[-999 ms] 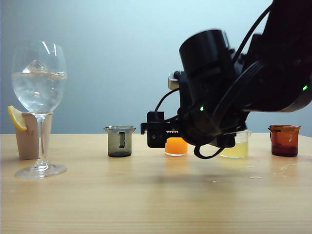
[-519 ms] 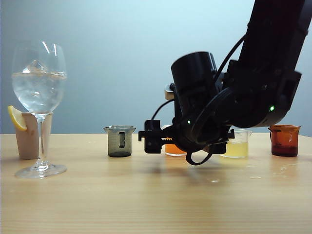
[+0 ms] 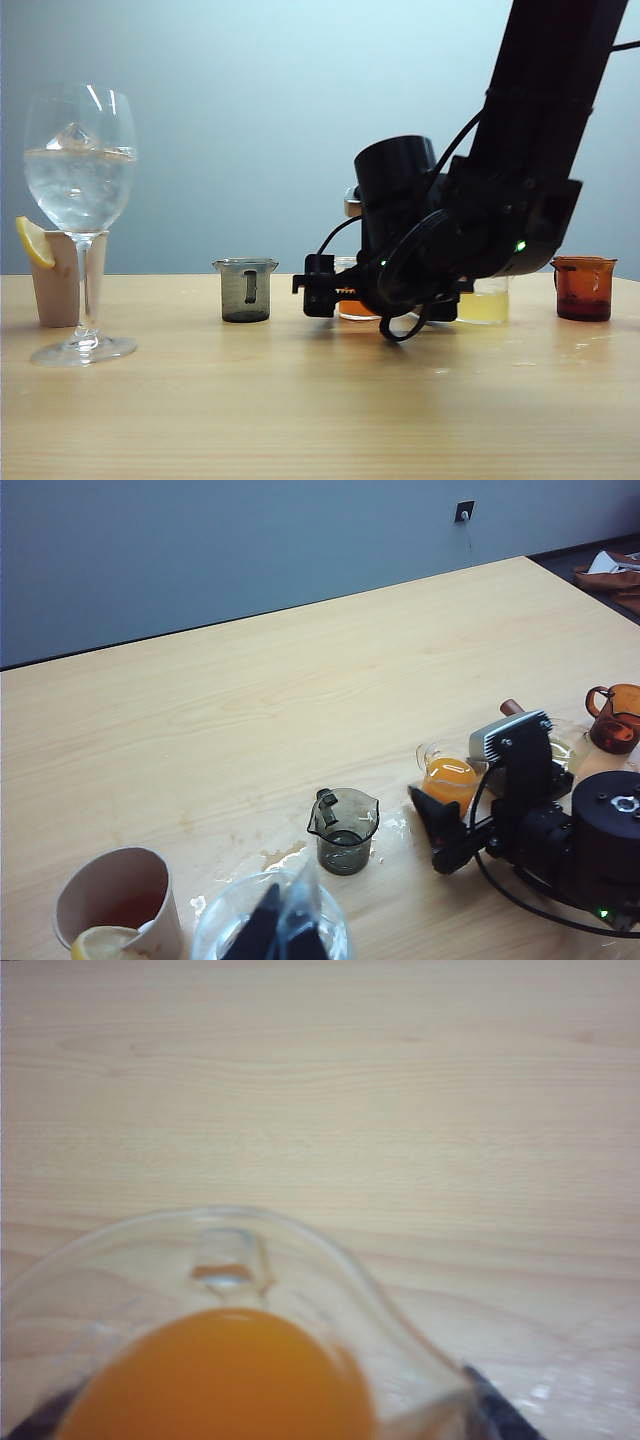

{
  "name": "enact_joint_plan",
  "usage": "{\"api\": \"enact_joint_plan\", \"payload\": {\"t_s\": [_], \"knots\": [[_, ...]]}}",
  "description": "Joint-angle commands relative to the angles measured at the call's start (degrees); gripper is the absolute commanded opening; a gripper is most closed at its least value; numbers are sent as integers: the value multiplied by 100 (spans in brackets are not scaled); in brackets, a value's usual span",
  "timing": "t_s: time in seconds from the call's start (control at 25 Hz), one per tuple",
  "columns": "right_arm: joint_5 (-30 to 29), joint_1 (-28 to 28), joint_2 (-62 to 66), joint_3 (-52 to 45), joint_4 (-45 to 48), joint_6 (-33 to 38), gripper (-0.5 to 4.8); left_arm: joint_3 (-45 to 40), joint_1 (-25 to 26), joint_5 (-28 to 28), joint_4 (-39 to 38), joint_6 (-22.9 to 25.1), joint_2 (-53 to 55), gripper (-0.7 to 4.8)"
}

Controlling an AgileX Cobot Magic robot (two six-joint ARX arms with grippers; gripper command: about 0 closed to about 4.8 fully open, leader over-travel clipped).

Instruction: Pick up the second measuring cup from the left, pour the orange juice inside into the goblet, and finally put the measuring cup back in its original place.

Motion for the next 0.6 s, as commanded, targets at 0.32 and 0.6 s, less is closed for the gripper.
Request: {"api": "enact_joint_plan", "payload": {"t_s": [0.32,0.6], "knots": [[-7,9,72,208,46,24,479,20,7,11,59,2,-9,-3],[-28,11,70,201,17,20,155,20,7,11,59,2,-9,-3]]}}
